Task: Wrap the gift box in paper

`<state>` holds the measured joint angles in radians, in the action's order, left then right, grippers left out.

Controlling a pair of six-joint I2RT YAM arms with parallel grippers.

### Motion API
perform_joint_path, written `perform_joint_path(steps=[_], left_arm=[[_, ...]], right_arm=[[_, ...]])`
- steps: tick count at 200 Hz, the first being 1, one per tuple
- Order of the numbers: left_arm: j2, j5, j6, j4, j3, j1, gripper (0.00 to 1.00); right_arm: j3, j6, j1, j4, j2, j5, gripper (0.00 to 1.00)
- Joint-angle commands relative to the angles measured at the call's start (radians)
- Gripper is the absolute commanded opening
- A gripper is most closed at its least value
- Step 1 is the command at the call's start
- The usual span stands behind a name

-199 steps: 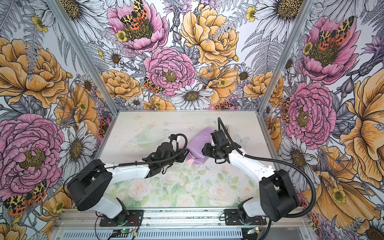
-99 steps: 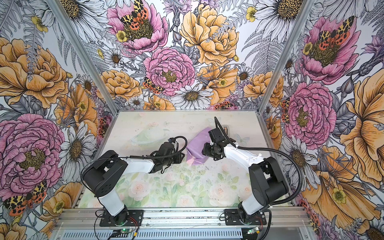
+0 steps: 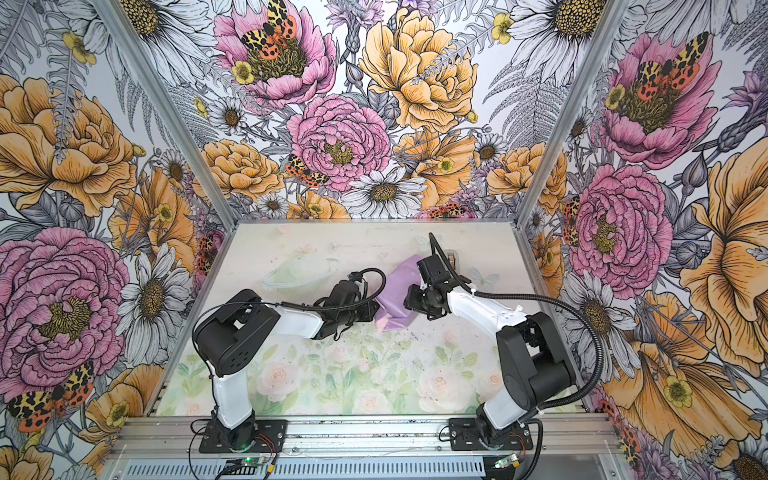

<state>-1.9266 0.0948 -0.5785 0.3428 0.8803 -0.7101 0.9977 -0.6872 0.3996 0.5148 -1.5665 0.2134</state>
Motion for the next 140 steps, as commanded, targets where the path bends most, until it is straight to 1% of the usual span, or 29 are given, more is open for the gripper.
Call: perform_joint_path(steps=[1, 65, 99, 123, 140], left_arm=[[-0.027, 0.021, -0.008, 0.022, 0.010, -0.019, 0.22], [-0.053, 0.023, -0.025, 0.023, 0.022, -0.064, 0.21], [-0.026, 0.001, -0.032, 0.003, -0.007, -0.059, 0.22], [-0.021, 0.004, -0.036, -0.003, -0.032, -0.059, 0.20], [-0.007, 0.009, -0.037, -0.039, -0.037, -0.057, 0.18]], right_arm=[[-0.011, 0.017, -0.004, 0.002, -0.005, -0.003, 0.51], [-0.021, 0.018, -0.004, 0.001, -0.005, 0.000, 0.51], [-0.023, 0.018, -0.004, 0.001, 0.001, 0.000, 0.51], [-0.027, 0.017, -0.004, 0.001, 0.006, -0.002, 0.51], [-0.026, 0.015, -0.004, 0.001, 0.008, -0.003, 0.51]])
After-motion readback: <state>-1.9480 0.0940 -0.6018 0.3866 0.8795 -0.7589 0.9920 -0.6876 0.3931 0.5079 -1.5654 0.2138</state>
